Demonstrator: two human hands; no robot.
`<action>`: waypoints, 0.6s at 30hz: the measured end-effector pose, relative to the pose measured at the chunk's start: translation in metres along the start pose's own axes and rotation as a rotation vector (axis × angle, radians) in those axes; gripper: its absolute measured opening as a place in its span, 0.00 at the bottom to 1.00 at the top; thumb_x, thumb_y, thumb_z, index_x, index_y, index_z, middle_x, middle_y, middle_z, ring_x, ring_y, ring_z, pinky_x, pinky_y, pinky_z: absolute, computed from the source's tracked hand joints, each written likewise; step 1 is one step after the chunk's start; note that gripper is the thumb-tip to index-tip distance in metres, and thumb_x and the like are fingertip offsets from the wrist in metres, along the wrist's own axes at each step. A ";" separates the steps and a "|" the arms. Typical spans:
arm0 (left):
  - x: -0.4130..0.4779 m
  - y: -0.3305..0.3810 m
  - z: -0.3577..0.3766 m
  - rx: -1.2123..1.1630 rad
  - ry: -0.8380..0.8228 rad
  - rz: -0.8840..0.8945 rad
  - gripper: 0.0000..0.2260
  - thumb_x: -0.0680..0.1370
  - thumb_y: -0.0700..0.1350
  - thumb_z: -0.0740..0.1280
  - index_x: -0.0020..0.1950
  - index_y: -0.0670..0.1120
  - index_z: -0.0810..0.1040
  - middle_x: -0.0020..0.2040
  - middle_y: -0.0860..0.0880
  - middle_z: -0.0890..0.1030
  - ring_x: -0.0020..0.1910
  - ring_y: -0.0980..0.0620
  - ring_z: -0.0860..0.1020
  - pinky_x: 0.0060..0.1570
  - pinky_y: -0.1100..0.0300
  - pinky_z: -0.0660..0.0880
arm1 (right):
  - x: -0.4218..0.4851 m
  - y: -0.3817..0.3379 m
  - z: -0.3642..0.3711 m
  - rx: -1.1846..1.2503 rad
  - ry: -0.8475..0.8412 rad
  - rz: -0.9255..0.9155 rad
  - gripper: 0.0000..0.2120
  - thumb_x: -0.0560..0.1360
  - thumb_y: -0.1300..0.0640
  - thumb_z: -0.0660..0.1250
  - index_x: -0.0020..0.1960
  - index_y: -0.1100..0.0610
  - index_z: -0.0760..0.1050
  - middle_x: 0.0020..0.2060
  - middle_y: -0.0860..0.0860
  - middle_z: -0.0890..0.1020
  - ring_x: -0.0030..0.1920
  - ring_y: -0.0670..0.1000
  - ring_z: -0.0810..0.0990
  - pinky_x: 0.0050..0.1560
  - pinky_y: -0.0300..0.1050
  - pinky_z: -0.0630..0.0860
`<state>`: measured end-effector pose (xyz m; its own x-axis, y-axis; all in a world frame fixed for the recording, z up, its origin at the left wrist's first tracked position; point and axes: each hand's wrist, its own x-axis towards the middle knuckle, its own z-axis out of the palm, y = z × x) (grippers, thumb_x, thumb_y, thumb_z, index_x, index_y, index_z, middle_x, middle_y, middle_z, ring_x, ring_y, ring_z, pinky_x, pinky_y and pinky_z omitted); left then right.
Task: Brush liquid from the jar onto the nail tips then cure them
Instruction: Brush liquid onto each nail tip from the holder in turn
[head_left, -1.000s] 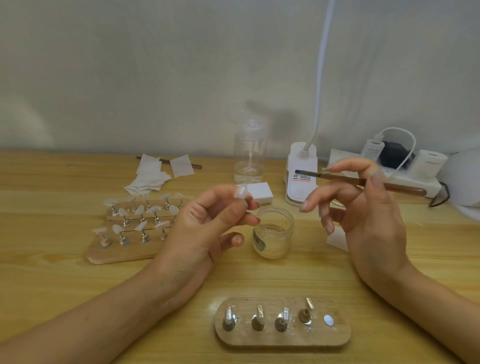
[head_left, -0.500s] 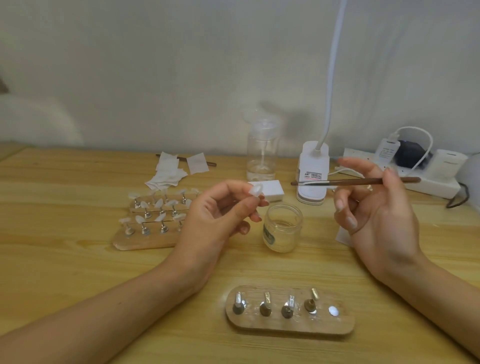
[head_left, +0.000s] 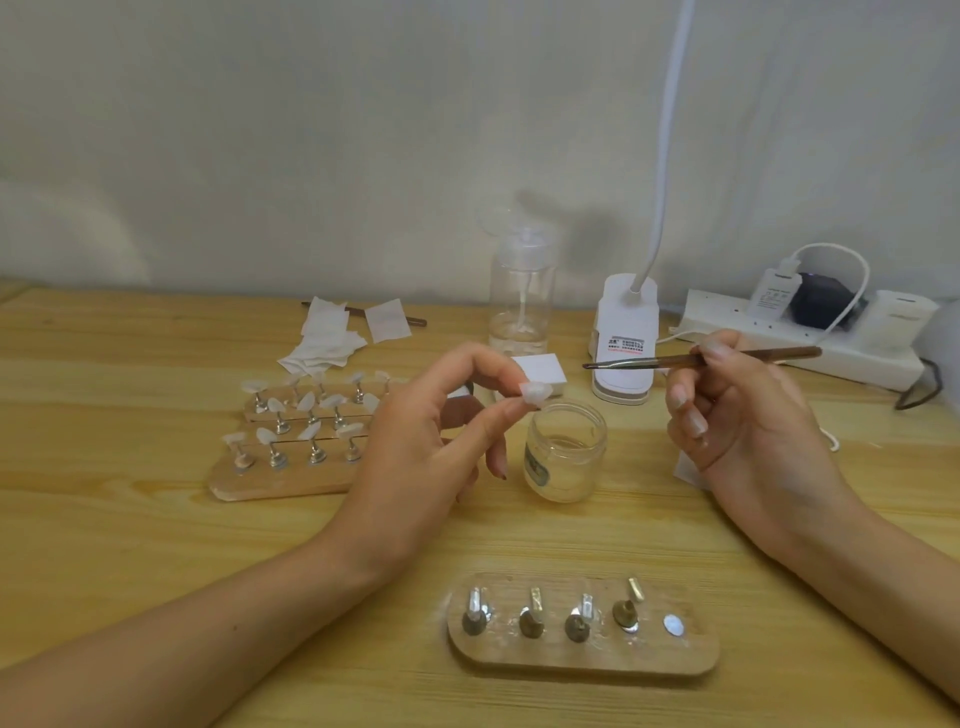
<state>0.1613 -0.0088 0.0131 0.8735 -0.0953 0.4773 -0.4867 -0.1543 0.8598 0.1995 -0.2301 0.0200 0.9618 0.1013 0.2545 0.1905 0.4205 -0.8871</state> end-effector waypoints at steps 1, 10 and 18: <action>0.000 -0.001 0.000 0.011 0.003 -0.002 0.03 0.76 0.50 0.69 0.47 0.52 0.79 0.41 0.56 0.80 0.28 0.57 0.76 0.24 0.66 0.68 | 0.001 0.000 0.000 -0.003 -0.006 0.003 0.04 0.75 0.55 0.61 0.42 0.52 0.69 0.27 0.50 0.77 0.24 0.45 0.69 0.25 0.34 0.67; -0.001 -0.007 -0.003 0.177 -0.038 0.007 0.07 0.78 0.39 0.71 0.44 0.50 0.80 0.43 0.59 0.79 0.29 0.59 0.73 0.32 0.72 0.68 | 0.002 0.005 0.000 -0.032 -0.066 0.019 0.11 0.77 0.55 0.61 0.36 0.50 0.69 0.27 0.49 0.76 0.25 0.43 0.70 0.26 0.33 0.68; 0.000 -0.009 -0.002 0.153 -0.054 -0.053 0.06 0.76 0.40 0.73 0.43 0.48 0.79 0.33 0.64 0.77 0.26 0.60 0.70 0.31 0.72 0.67 | 0.005 0.007 0.000 -0.044 -0.044 0.048 0.07 0.75 0.52 0.63 0.39 0.52 0.70 0.26 0.50 0.75 0.23 0.44 0.68 0.24 0.33 0.67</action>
<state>0.1656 -0.0052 0.0059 0.8985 -0.1352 0.4177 -0.4388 -0.3082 0.8441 0.2053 -0.2268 0.0147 0.9605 0.1606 0.2273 0.1537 0.3746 -0.9143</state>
